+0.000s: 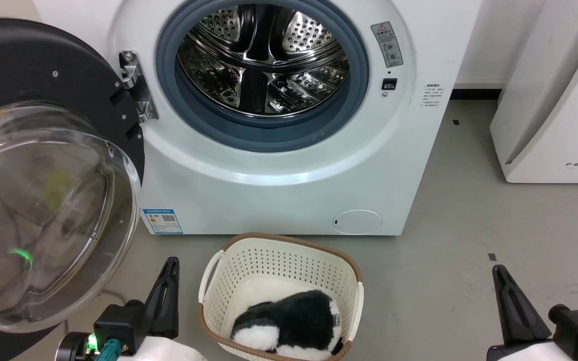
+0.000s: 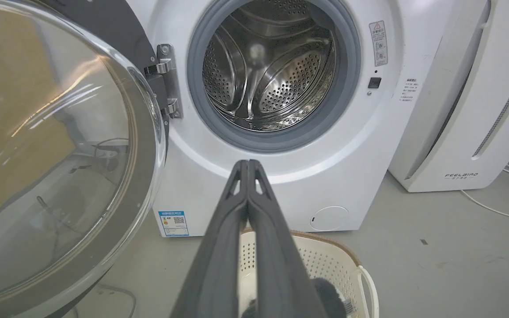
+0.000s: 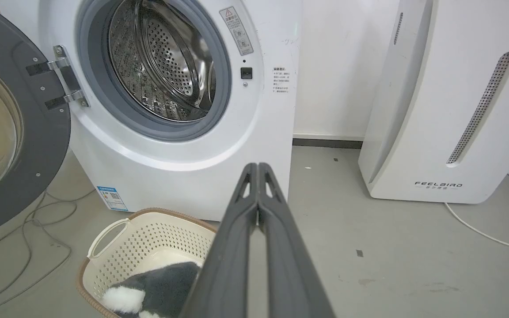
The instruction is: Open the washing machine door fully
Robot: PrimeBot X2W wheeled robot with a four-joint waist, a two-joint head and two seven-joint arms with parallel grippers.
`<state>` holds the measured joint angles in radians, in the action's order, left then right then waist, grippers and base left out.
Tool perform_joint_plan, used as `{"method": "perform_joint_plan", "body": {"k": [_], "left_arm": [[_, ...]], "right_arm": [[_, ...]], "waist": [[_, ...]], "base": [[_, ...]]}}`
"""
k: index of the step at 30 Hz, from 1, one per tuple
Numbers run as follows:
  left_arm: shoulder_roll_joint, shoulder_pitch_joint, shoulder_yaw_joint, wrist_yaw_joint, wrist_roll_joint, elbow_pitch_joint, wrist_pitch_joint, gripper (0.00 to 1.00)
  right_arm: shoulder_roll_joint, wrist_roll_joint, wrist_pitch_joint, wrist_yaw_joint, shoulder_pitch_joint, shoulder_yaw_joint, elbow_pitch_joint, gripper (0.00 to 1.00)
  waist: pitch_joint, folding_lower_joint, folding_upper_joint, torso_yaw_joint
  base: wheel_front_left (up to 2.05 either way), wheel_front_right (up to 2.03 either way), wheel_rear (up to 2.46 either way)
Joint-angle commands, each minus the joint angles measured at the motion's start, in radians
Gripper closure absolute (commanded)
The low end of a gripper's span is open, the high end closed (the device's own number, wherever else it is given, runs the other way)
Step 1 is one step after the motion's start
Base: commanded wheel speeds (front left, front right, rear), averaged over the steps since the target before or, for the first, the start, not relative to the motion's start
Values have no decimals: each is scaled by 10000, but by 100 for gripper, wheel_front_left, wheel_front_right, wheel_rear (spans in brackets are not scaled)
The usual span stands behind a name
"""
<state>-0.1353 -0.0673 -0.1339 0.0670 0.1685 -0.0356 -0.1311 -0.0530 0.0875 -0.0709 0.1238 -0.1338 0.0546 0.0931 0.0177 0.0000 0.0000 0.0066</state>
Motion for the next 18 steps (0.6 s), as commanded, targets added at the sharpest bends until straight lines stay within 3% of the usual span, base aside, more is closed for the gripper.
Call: {"method": "perform_joint_plan", "body": {"k": [1, 18], "left_arm": [[63, 102, 69, -67, -99, 8, 45, 100], [190, 194, 274, -164, -355, 64, 249, 100]], "right_arm": [[4, -77, 31, 11, 169, -30, -52, 100], [8, -205, 140, 20, 357, -113, -193, 100]], "waist": [[-3, 0, 0, -1], [-31, 0, 0, -11]], "base": [[0, 0, 0], [0, 0, 0]]}}
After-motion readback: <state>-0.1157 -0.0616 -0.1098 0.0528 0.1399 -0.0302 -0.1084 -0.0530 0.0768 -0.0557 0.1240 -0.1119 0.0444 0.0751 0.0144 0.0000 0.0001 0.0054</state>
